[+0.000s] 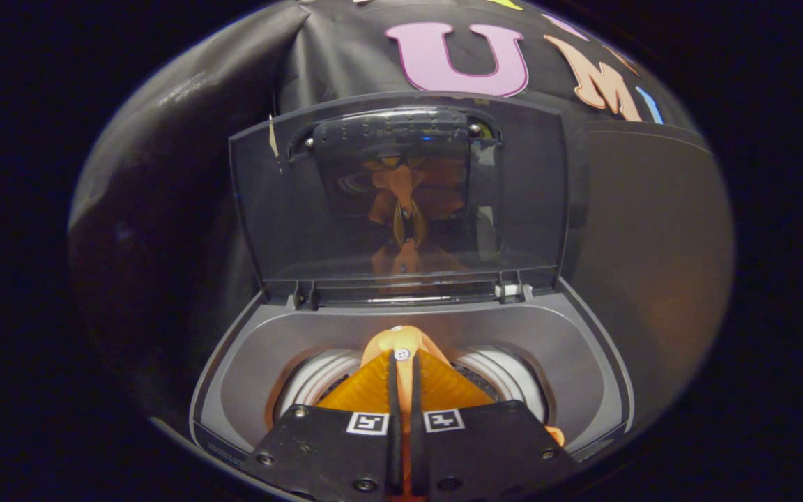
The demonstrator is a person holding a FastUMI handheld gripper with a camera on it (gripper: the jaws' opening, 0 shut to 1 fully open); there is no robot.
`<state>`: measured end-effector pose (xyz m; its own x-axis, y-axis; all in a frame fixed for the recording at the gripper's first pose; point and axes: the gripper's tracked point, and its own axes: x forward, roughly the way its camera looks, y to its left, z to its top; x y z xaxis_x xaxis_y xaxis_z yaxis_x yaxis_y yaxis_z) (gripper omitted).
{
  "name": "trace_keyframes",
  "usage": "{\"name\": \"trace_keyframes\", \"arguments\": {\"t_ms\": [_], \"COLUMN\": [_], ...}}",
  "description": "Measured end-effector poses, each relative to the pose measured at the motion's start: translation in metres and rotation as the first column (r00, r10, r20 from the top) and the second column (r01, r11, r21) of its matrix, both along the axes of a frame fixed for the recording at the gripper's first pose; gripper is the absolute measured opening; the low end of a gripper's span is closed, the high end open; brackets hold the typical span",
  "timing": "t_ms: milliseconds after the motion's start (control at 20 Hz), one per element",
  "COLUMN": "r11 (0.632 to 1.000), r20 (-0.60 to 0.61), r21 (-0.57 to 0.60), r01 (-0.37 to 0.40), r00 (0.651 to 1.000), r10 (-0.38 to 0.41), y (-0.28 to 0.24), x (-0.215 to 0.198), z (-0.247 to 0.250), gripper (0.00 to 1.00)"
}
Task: Put the clothes into the washing machine and then close the washing machine lid.
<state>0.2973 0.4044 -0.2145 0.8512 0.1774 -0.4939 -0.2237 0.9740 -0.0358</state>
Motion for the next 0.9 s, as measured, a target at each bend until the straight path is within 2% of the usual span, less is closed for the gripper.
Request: {"name": "trace_keyframes", "arguments": {"t_ms": [100, 350, 500, 700, 900], "r11": [1.000, 0.999, 0.996, 0.997, 0.998], "r20": [0.015, 0.038, 0.124, 0.189, 0.263], "r21": [-0.007, -0.037, -0.045, 0.006, 0.023], "r01": [0.012, 0.004, 0.083, 0.076, 0.050], "r00": [1.000, 0.999, 0.989, 0.979, 0.963], "r10": [-0.011, -0.003, -0.077, -0.076, -0.054], "y": [-0.001, -0.002, -0.016, -0.013, -0.008], "x": [0.001, -0.001, 0.003, 0.000, 0.004], "z": [0.003, 0.006, 0.026, 0.072, 0.142], "gripper": [0.17, 0.69, 1.00, 0.97, 0.97]}}
